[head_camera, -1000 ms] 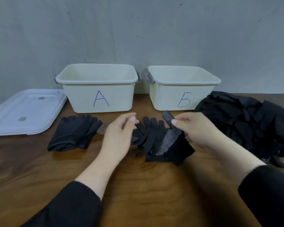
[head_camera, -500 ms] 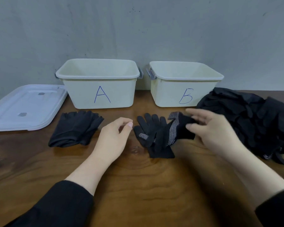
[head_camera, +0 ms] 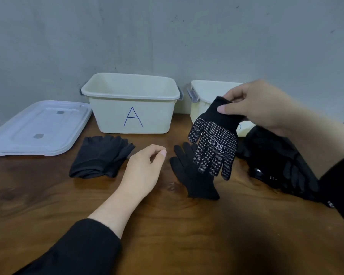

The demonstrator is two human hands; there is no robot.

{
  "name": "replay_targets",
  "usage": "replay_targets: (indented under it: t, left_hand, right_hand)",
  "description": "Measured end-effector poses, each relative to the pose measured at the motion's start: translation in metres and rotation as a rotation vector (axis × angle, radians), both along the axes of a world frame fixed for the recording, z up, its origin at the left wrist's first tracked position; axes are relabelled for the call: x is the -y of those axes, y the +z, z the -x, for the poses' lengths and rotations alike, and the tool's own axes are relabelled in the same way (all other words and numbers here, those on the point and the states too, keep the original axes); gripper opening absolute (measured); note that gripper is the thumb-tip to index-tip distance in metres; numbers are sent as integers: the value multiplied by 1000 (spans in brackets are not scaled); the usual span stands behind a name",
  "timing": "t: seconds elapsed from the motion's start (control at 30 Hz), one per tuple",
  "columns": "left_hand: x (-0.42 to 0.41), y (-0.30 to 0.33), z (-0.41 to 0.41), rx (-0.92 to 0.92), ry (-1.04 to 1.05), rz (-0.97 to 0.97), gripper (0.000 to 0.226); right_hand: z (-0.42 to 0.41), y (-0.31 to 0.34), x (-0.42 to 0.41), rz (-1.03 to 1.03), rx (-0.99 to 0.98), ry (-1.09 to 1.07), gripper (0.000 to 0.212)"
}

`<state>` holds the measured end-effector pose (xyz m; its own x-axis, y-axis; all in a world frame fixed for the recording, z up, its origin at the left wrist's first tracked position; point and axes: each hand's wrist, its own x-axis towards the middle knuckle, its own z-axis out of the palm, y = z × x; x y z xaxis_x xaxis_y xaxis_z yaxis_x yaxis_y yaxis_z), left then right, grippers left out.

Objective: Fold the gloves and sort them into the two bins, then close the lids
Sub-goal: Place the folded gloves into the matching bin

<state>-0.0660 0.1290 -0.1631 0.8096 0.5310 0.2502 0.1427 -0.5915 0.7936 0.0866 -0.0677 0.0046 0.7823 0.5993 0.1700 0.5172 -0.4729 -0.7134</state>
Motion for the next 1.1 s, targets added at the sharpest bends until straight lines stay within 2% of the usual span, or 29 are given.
replay_targets:
  t: [0.1, 0.27, 0.33, 0.4, 0.43, 0.5, 0.53, 0.6, 0.67, 0.7, 0.77, 0.87, 0.97, 1.1]
  left_hand:
    - [0, 1, 0, -15, -2, 3, 24]
    - [0, 2, -1, -16, 18, -9, 25]
    - [0, 1, -1, -15, 19, -11, 25]
    - [0, 1, 0, -7, 13, -9, 25]
    - [-1, 1, 0, -11, 12, -13, 25]
    - [0, 1, 0, -35, 12, -23, 25]
    - [0, 1, -1, -47, 12, -28, 25]
    - [2, 0, -3, -75, 2, -58, 25]
    - [5, -1, -4, -117, -19, -115, 25]
    - [6, -1, -5, -143, -37, -152, 26]
    - [9, -3, -6, -184, -83, -230, 29]
    - [12, -4, -7, -234, -127, -312, 38]
    - [13, -5, -8, -304, -132, -386, 47]
    - [18, -9, -13, -319, -110, -434, 46]
  right_hand:
    - [-8, 10, -13, 41, 199, -49, 5]
    - [0, 0, -17, -167, 436, -38, 9]
    - [13, -29, -11, -131, 443, 40, 10]
    - [29, -75, 1, 4, 473, 168, 9]
    - [37, -102, 10, 90, 475, 249, 11]
    - [56, -146, 28, 253, 309, 355, 27]
    - [65, -157, 35, 257, 210, 345, 32]
    - [69, -167, 44, 61, 143, 239, 27]
    - [62, -169, 44, -150, 170, 39, 19]
    - [56, -168, 42, -175, 183, -64, 17]
    - [46, -173, 36, -51, 163, -162, 23]
    - [47, -179, 30, 90, 161, -132, 38]
    - [49, -180, 23, 121, 154, -90, 38]
    - [49, -183, 17, 167, 178, -65, 35]
